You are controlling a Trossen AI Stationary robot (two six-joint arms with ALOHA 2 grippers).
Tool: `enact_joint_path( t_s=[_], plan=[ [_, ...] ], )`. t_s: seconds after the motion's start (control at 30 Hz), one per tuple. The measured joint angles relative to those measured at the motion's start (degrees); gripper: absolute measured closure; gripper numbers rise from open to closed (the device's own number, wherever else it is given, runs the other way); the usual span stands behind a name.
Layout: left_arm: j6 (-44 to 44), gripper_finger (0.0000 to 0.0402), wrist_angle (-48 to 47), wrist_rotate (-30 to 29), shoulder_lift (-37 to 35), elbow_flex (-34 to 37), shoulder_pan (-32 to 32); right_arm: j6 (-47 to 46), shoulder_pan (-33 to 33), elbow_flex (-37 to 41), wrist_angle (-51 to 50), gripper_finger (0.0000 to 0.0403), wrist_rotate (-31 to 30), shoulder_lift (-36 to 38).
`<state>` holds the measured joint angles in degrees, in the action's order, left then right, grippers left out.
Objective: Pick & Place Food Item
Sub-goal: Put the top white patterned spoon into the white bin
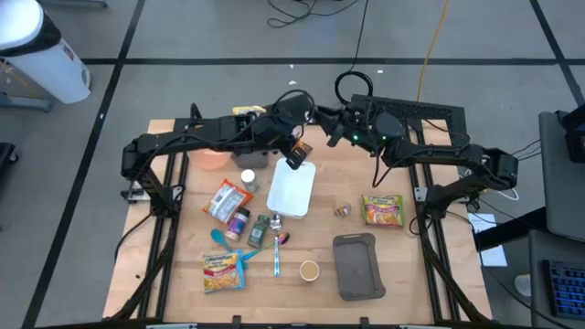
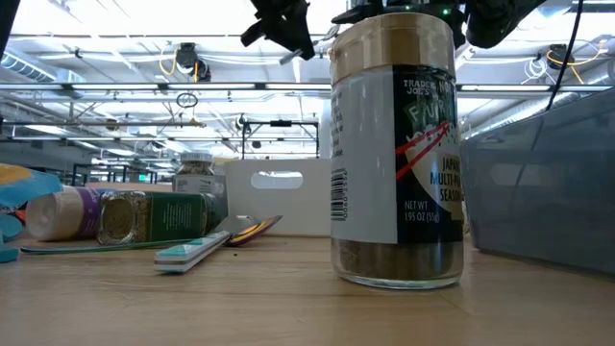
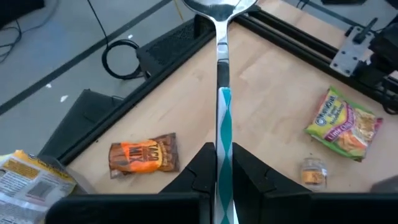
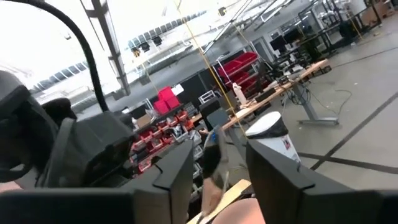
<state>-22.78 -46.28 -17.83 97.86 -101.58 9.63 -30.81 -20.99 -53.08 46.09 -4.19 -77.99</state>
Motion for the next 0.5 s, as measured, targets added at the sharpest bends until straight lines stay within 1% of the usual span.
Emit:
enact_joint_path(
  t_s=[0.13,0.23,0.33,0.5],
  plan=[
    [-1.38,0.0375,-0.84,0.34,-0.02,0.0,0.06,0.62,-0.58,-0.02,2.08,0.0241,0.03,1.2],
    [-2.11,0.0375,-2.71,0.3,-1.18,0.0,0.46,1.83,-1.76,-0.02,1.38,0.0235,0.01,2.95],
    [-5.6,0.0375,-5.41,0.45,-3.0,-0.07,1.22,3.02,-2.87,-0.02,0.41,0.0234,-0.01,5.1],
    [-13.65,0.0375,-9.35,2.88,-5.34,-0.07,2.64,4.99,-3.8,-0.02,-4.22,0.0238,0.0,8.55]
  ],
)
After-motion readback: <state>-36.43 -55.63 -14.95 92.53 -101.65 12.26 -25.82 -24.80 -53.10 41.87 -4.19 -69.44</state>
